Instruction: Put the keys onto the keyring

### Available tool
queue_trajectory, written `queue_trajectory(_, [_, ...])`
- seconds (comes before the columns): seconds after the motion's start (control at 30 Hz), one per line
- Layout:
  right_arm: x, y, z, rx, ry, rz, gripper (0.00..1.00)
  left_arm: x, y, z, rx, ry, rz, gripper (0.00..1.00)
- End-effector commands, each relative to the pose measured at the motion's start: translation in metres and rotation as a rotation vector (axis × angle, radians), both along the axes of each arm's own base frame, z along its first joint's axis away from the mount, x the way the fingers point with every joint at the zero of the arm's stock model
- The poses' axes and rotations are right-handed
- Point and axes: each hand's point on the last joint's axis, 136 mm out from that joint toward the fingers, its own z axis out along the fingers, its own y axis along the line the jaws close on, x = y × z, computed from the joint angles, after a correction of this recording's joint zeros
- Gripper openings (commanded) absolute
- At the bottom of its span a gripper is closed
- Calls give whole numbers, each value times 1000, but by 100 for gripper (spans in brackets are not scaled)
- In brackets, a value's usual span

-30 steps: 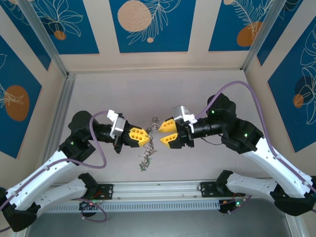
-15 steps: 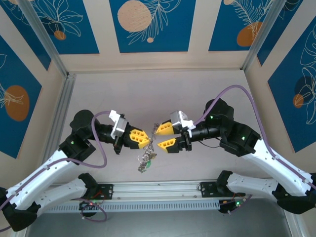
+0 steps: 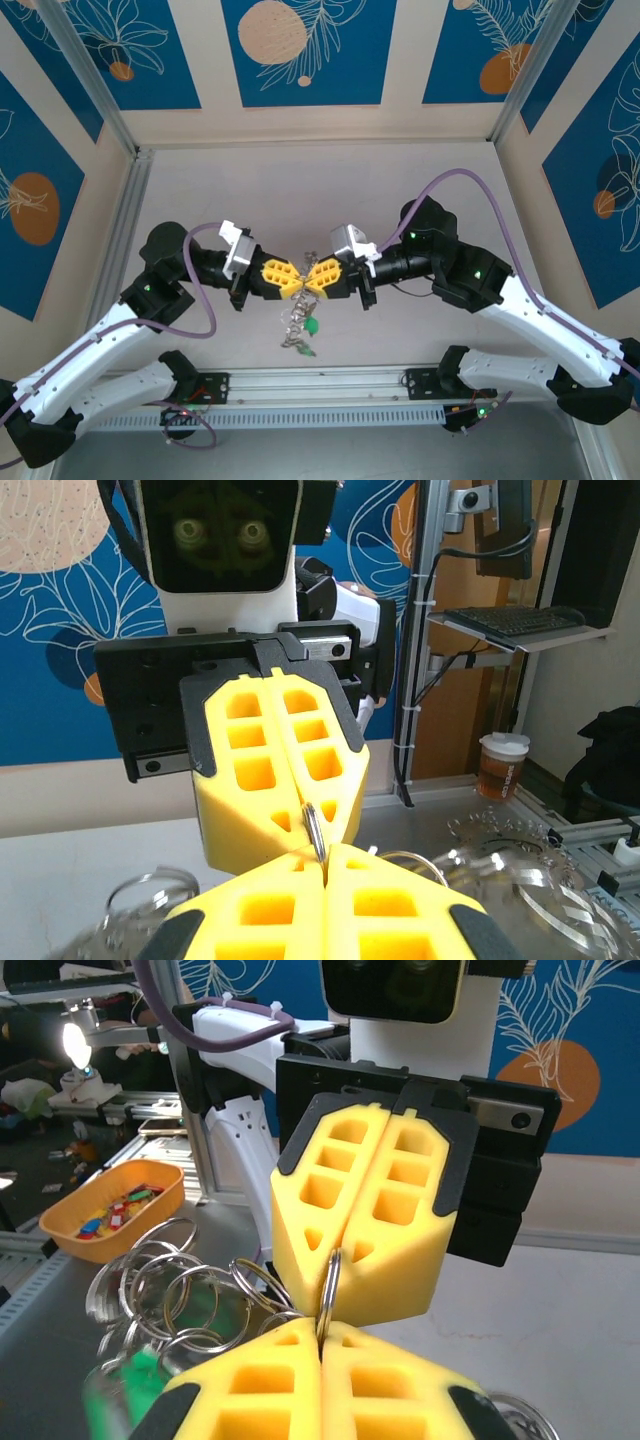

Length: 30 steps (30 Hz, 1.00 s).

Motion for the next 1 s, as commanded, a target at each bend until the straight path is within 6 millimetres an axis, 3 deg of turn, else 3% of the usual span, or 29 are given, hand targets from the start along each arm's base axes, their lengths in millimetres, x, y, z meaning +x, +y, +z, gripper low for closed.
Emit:
queue_trajectory(0.0, [8, 0, 4, -11, -24, -61, 0, -4, 3, 10, -32, -54, 3, 0])
queue_trajectory(0.1, [14, -5, 4, -53, -50, -111, 0, 4, 4, 1, 21, -69, 75, 0])
queue_trajectory(0.27, [23, -11, 4, -140, -92, -171, 0, 13, 10, -10, 106, -97, 176, 19])
queue_trajectory(0.4, [24, -12, -2, -229, -96, -171, 0, 13, 14, -8, 122, -120, 198, 12])
queue_trajectory(0.7, [31, -3, -17, -398, -63, -177, 0, 18, 13, -7, 150, -138, 217, 19])
queue_trajectory(0.97, [29, 3, -10, -385, -66, -146, 0, 22, 11, -13, 181, -134, 225, 19])
